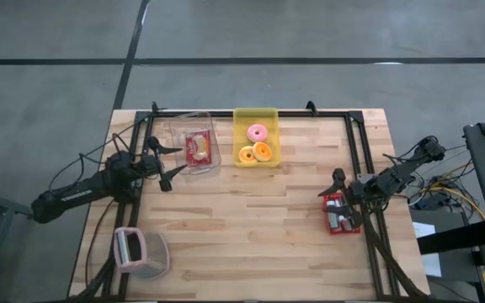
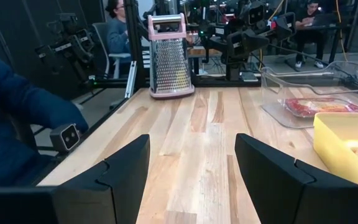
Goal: Pick & Place Food Item
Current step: Return to Home Position
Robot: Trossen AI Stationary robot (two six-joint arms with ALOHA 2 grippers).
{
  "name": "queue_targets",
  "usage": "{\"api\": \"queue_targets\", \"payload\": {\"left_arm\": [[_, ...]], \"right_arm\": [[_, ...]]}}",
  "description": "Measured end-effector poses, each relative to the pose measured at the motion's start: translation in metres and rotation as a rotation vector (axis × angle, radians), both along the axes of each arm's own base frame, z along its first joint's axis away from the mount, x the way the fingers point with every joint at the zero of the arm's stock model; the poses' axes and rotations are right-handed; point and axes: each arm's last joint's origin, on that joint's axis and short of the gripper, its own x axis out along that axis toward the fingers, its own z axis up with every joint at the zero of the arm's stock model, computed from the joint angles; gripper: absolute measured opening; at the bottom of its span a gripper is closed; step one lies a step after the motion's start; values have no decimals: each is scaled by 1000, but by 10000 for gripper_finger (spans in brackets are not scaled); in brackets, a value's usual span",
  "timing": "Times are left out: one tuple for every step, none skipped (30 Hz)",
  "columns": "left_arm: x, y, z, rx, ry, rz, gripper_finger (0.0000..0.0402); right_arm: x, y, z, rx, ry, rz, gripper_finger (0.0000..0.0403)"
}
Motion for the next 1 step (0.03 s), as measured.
{"api": "queue_targets", "payload": {"left_arm": [[0, 0, 0, 0, 0, 0, 278]], "right_arm": [[0, 0, 0, 0, 0, 0, 233]]}}
